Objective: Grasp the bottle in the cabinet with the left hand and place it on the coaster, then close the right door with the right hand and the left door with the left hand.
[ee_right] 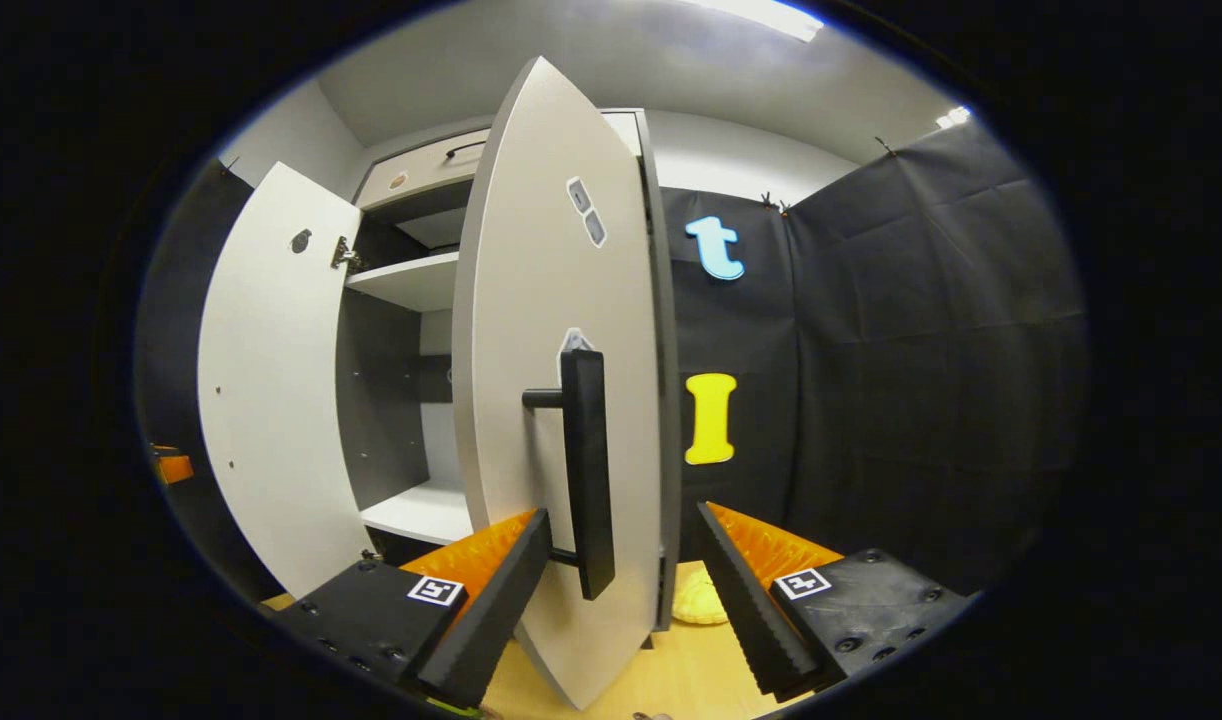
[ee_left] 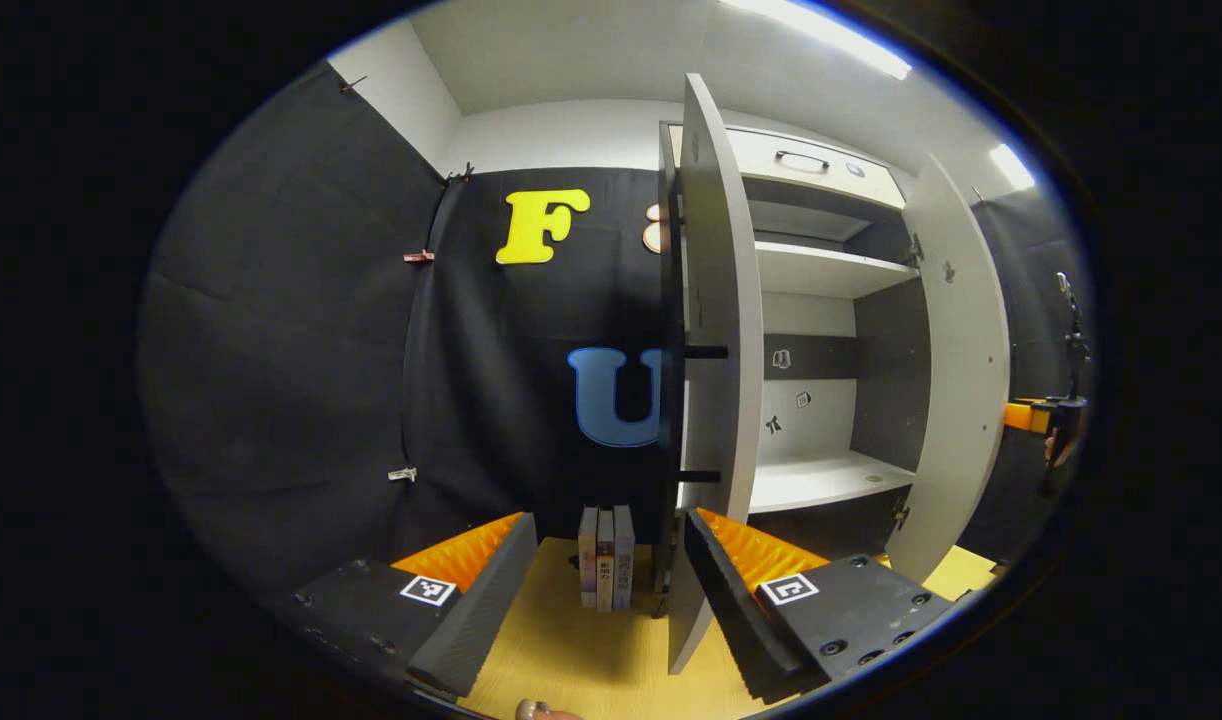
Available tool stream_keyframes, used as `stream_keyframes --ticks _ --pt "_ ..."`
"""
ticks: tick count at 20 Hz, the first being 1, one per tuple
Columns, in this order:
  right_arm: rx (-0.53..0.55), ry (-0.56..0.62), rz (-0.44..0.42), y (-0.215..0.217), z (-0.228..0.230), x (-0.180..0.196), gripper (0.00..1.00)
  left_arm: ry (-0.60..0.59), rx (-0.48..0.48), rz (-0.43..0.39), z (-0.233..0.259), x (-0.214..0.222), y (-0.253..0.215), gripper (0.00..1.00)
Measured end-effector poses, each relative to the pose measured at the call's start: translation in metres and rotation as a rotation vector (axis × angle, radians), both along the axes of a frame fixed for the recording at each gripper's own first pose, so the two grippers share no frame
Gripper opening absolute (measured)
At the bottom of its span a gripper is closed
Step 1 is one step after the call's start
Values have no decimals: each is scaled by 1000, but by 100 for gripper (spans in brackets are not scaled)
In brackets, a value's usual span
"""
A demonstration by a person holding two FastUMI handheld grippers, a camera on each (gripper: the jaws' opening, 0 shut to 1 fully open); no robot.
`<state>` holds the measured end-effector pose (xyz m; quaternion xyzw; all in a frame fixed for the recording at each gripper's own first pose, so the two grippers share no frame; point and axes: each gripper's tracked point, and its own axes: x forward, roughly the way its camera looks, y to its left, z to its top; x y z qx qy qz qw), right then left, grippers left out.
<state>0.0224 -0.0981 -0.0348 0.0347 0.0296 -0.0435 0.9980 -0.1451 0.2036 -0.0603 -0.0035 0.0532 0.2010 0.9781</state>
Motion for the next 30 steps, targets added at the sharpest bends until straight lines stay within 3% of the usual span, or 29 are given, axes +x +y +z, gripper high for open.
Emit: stream_keyframes --ticks 2,4,11,16,19,30 --pt "64 21 90 37 -8 11 98 5 7 4 0 0 5 95" --pt "73 10 111 52 -7 17 99 4 11 3 2 0 8 95" --pt "-12 11 67 51 -9 4 99 -40 20 -80 20 27 6 92" --pt "-9 34 37 46 -17 -11 99 -65 61 -154 34 52 -14 94" --pt "-30 62 15 39 -26 -20 99 -69 81 -153 37 60 -11 94" --pt "-65 105 -41 19 -35 -45 99 -100 41 -268 42 81 -32 92"
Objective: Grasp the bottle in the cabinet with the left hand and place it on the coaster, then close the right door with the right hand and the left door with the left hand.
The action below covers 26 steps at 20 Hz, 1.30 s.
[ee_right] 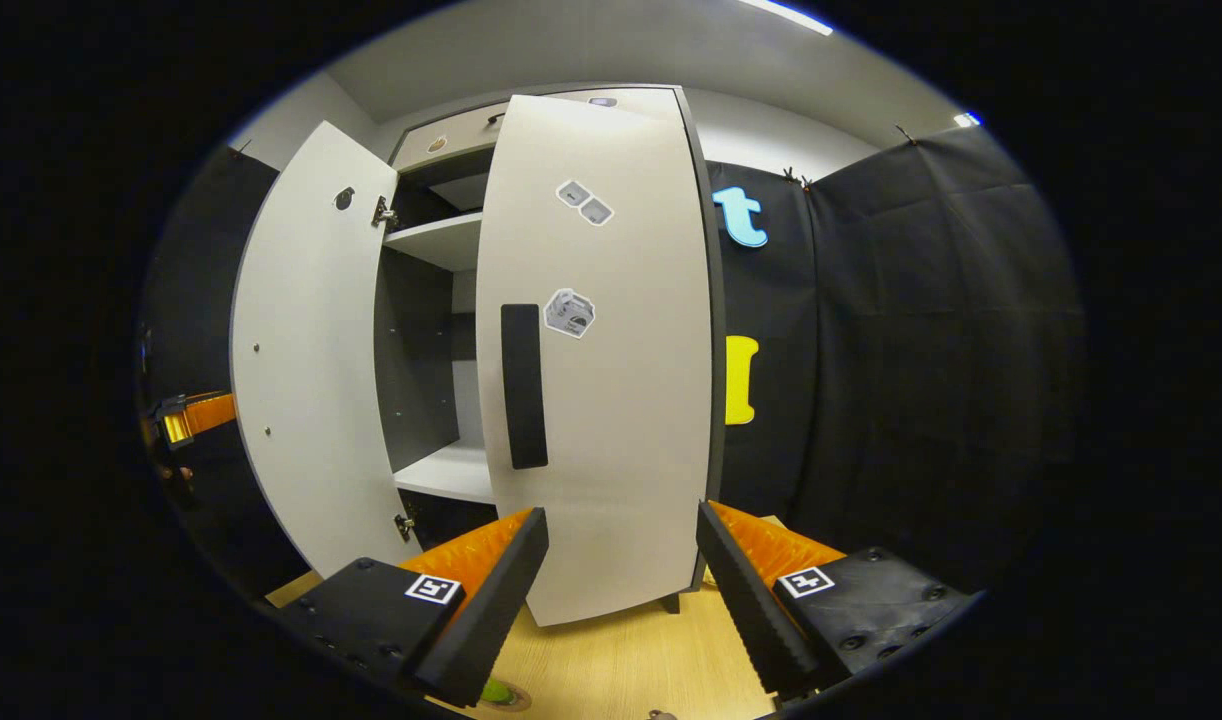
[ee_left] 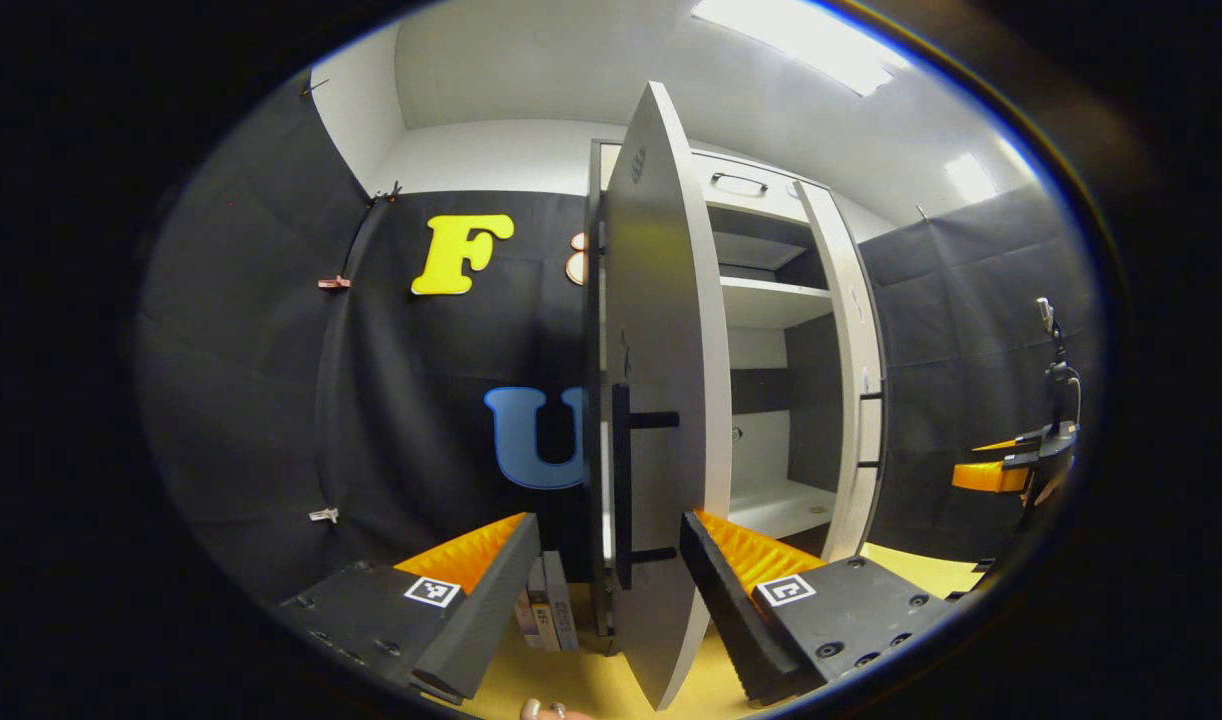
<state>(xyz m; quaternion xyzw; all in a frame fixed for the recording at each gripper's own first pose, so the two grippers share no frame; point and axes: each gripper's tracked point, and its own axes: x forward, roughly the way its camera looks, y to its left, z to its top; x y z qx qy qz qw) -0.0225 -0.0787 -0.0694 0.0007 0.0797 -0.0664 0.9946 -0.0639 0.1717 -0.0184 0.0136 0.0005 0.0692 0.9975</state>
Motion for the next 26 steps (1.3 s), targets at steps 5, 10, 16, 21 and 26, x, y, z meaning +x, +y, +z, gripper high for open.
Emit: stream_keyframes --ticks 5,10,16,21,26 --pt "-3 -8 -26 -9 7 -13 99 -15 -13 -99 -6 22 -50 92" --pt "-19 -15 -62 -26 15 -30 99 -18 -17 -160 -15 60 -85 92" --pt "-14 -24 -109 -40 22 -52 99 -38 -26 -248 -14 93 -136 95" --pt "2 -25 -135 -52 23 -59 99 -29 -52 -281 -20 90 -158 95" --pt "2 -18 -125 -53 22 -59 99 -10 -42 -266 -22 82 -159 95"
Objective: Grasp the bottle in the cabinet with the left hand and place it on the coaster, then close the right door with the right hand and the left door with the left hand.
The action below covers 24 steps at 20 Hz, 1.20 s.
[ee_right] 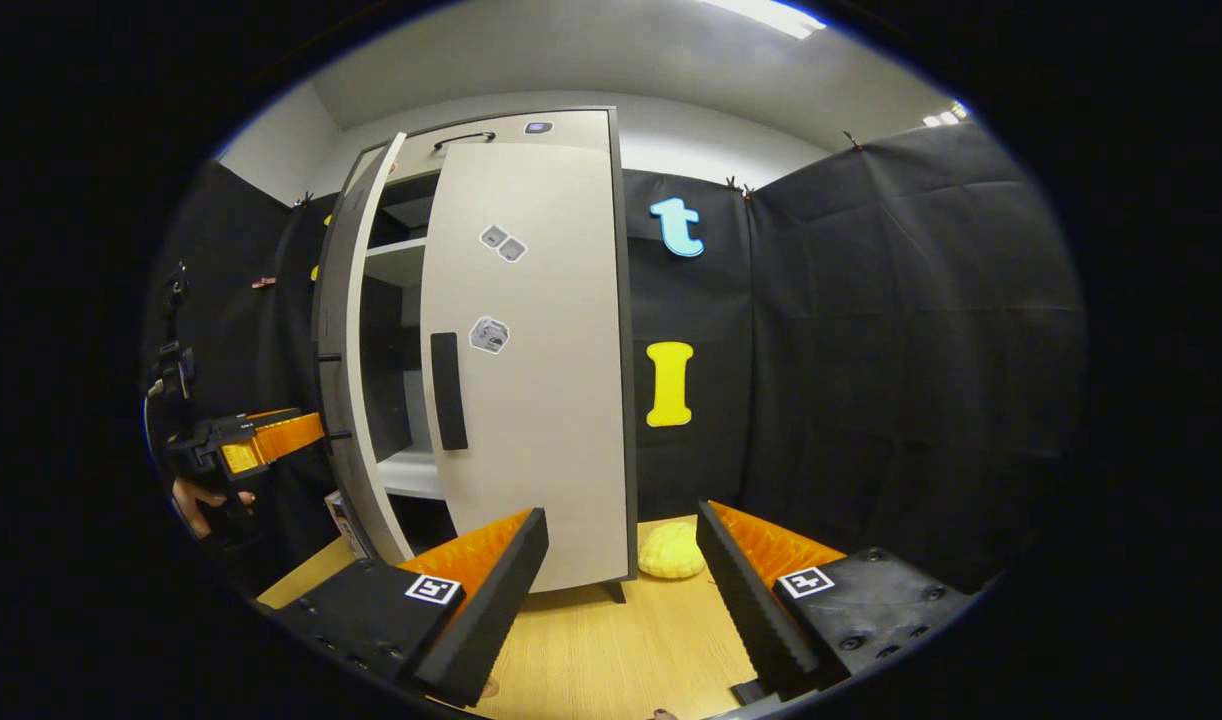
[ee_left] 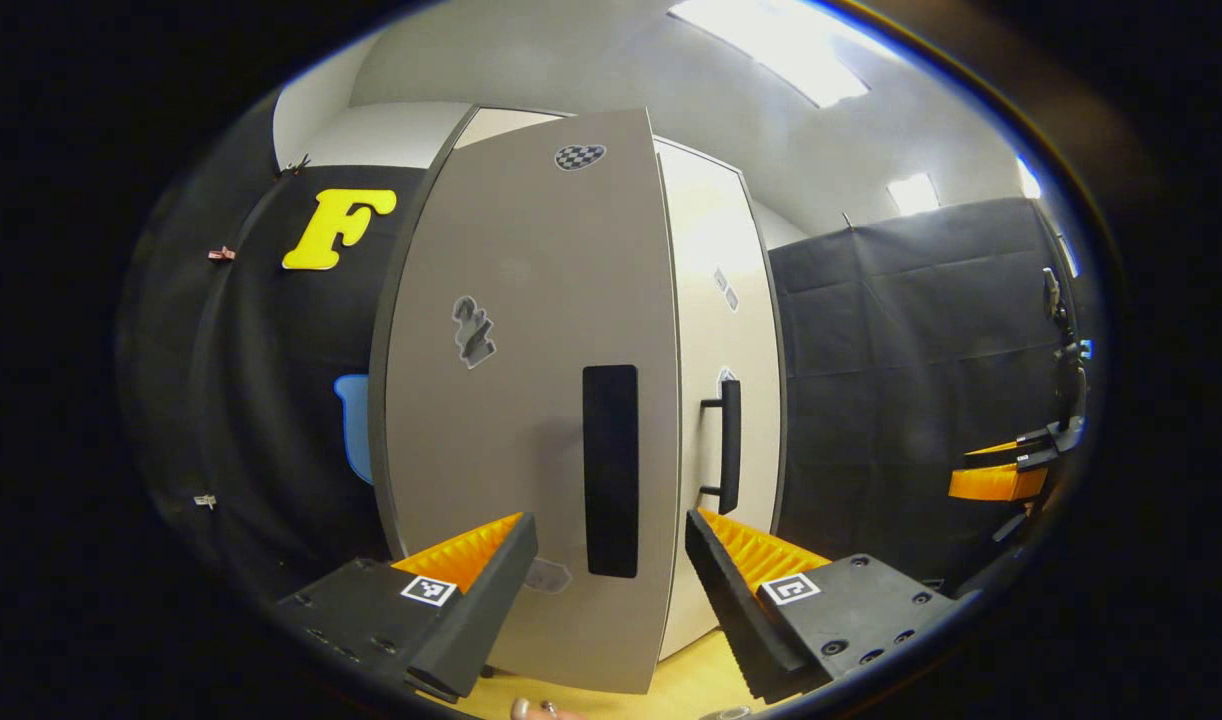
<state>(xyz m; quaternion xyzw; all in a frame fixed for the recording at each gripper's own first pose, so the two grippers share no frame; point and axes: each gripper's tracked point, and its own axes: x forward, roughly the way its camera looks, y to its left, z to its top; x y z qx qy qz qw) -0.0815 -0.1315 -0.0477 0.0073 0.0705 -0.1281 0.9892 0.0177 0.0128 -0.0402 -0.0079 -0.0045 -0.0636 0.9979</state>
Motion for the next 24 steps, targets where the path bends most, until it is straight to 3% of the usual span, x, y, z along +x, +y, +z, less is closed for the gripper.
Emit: stream_keyframes --ticks 8,17,24 --pt "9 -16 54 13 4 4 99 21 22 20 2 -31 -1 95" --pt "30 -31 184 43 5 23 99 43 41 182 5 -96 44 95" --pt "33 -39 242 56 9 22 99 45 40 227 7 -112 55 95"
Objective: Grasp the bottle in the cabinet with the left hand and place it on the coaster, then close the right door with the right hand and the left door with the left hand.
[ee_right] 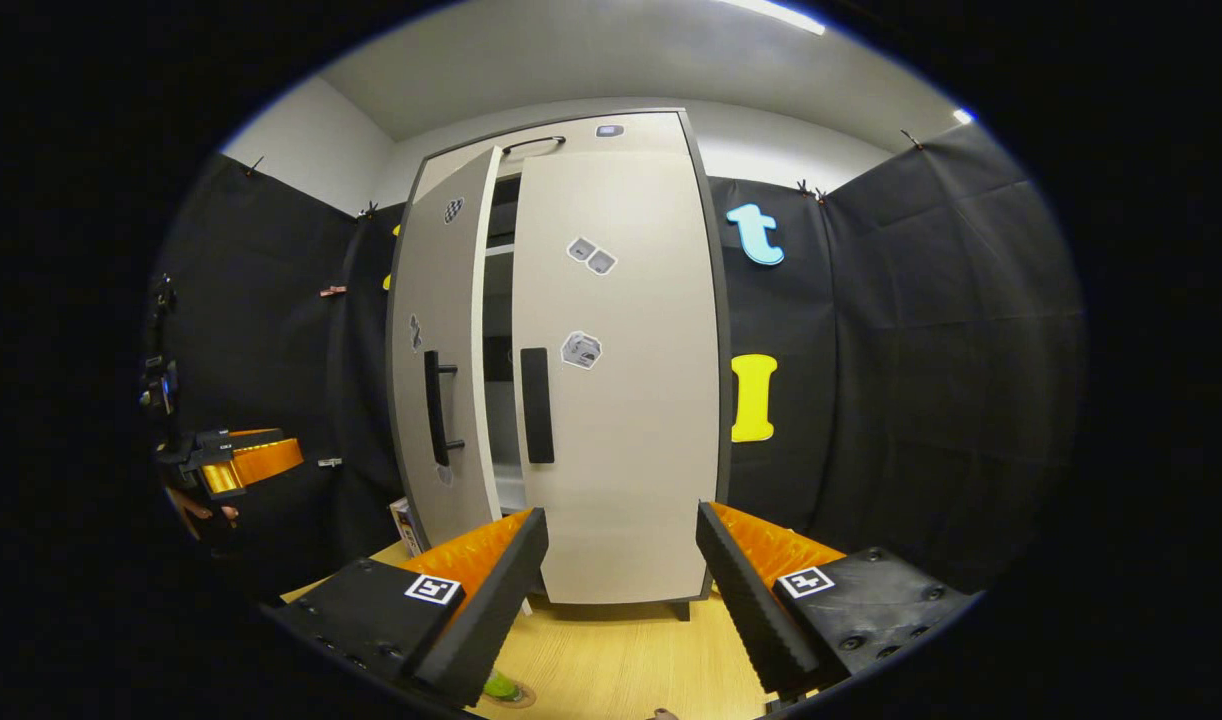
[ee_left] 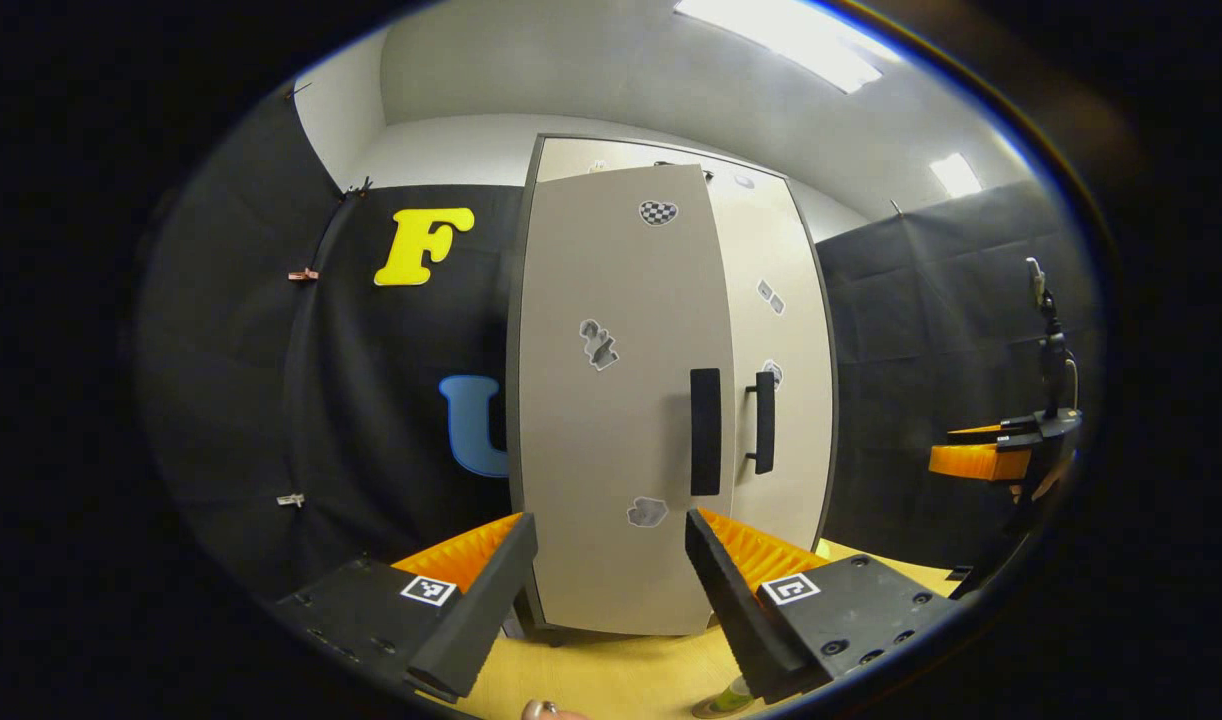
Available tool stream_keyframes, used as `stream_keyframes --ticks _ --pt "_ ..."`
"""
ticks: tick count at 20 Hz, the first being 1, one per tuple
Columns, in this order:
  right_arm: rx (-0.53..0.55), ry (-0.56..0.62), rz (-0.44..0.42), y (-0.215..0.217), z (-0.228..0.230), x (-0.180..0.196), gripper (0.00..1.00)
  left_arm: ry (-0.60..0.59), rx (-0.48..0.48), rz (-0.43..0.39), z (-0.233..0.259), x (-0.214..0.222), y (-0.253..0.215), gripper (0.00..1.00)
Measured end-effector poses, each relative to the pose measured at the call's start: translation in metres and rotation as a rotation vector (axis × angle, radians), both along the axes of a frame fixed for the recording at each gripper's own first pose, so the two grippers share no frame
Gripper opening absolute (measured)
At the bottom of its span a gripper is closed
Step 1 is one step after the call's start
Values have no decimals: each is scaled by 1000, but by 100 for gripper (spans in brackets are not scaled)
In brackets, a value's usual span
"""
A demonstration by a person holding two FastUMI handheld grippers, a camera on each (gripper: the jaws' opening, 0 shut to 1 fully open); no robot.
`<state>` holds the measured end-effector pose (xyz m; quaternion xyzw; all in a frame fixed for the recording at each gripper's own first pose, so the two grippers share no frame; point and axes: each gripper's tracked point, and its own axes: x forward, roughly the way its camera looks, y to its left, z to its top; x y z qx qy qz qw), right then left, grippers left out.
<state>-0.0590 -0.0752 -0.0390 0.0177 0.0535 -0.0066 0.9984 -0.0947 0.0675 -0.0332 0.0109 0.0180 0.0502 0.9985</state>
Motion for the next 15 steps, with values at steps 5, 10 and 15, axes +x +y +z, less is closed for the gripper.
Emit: stream_keyframes --ticks 5,10,15 --pt "-1 -3 10 -1 3 -5 99 -7 0 0 -1 -2 -7 95" --pt "3 -10 13 -3 7 -7 99 -7 0 5 -2 -3 -11 95" --pt "4 -8 12 -3 6 -10 99 -2 0 -6 -1 5 -8 95"
